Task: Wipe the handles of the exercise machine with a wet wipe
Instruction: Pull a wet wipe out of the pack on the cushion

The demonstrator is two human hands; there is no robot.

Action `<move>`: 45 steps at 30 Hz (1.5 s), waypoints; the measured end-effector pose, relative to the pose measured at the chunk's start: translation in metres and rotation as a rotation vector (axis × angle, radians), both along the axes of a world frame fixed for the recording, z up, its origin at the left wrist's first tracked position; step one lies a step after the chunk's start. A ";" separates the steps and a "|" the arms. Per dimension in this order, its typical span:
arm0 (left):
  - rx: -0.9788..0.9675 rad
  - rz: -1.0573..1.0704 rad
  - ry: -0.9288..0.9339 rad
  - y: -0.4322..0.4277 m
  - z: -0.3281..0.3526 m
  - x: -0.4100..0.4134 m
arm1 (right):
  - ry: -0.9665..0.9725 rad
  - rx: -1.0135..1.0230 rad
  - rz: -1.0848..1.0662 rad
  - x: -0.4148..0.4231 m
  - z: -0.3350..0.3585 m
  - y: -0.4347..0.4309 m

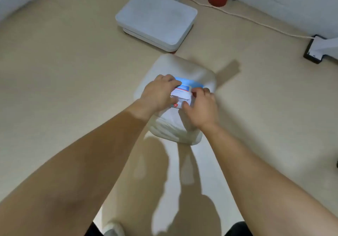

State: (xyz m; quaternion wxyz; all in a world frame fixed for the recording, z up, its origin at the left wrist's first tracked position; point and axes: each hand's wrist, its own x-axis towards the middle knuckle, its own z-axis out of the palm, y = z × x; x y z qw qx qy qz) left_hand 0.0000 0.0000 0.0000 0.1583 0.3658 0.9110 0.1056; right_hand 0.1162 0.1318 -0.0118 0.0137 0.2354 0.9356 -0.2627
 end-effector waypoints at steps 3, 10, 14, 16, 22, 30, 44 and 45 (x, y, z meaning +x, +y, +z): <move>0.066 0.017 -0.096 0.000 -0.003 -0.015 | 0.147 -0.051 -0.074 0.000 -0.015 0.001; 0.093 0.219 -0.200 0.014 0.022 -0.041 | 0.127 -0.151 -0.135 -0.002 -0.015 0.005; 0.180 0.391 0.086 0.026 0.010 -0.037 | 0.114 -0.086 -0.096 -0.004 -0.020 0.002; 0.190 0.359 0.142 0.026 0.001 -0.034 | 0.126 -0.042 -0.063 -0.002 -0.022 0.000; 0.303 0.161 -0.025 0.005 -0.017 -0.008 | 0.156 -0.076 -0.069 0.000 -0.019 -0.006; 0.433 0.225 -0.126 -0.002 -0.020 0.003 | 0.120 -0.360 -0.137 0.000 -0.007 -0.023; 0.629 0.427 -0.248 -0.020 -0.026 0.010 | 0.034 0.223 0.186 -0.051 0.010 0.005; 0.633 0.434 -0.251 -0.020 -0.027 0.011 | 0.020 0.237 0.216 -0.053 0.011 0.007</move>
